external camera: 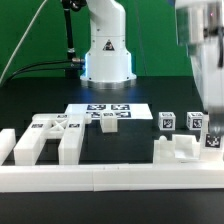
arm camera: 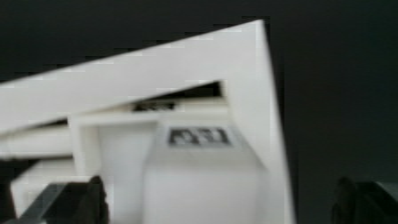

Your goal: Assemble chair

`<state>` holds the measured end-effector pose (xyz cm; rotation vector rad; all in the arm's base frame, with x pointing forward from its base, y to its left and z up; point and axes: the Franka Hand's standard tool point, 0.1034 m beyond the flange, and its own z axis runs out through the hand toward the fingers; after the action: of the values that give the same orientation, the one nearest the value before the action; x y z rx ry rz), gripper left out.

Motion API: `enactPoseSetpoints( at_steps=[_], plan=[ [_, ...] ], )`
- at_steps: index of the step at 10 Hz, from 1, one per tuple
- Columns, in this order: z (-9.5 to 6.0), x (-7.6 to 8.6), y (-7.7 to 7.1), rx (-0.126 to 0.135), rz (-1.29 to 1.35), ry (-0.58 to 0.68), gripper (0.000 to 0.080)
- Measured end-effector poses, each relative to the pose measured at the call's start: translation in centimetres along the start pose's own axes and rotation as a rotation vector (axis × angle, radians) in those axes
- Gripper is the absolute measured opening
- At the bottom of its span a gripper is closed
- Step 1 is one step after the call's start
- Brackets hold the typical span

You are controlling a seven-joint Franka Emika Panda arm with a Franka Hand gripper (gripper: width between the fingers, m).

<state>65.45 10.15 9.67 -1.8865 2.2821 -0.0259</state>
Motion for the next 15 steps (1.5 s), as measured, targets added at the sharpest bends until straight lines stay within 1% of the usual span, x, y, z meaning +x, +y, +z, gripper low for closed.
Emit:
enactPoseSetpoints(
  at_steps=[1,2,3,5,6,7,9,10,11,12,15],
  plan=[
    [-2.6,0.7,-1.3,0.035,-0.049,-0.021,0.0647],
    [-2.7,0.9,-1.1,0.036,-0.037,-0.021,0.0647],
    [-2.3,0.8,-1.0,0.031,-0.043,-0.018,0.0649],
    [-2.2,0.8,-1.0,0.030,-0.045,-0.017,0.0649],
    [-2.2,1.0,-1.0,0.036,-0.068,-0.015,0.0649],
    [-2.1,2.7,-0.7,0.063,-0.146,-0.004,0.0649],
    [-2.6,5.2,1.0,0.048,-0.247,0.006,0.0649],
    [-2.8,6.9,1.7,0.035,-0.399,0.013,0.0649],
    [-2.8,7.6,2.1,0.024,-0.500,0.017,0.0649],
    [-2.8,7.1,2.2,0.027,-0.560,0.018,0.0649],
    [-2.6,7.3,2.2,0.022,-0.775,0.022,0.0649]
  ],
)
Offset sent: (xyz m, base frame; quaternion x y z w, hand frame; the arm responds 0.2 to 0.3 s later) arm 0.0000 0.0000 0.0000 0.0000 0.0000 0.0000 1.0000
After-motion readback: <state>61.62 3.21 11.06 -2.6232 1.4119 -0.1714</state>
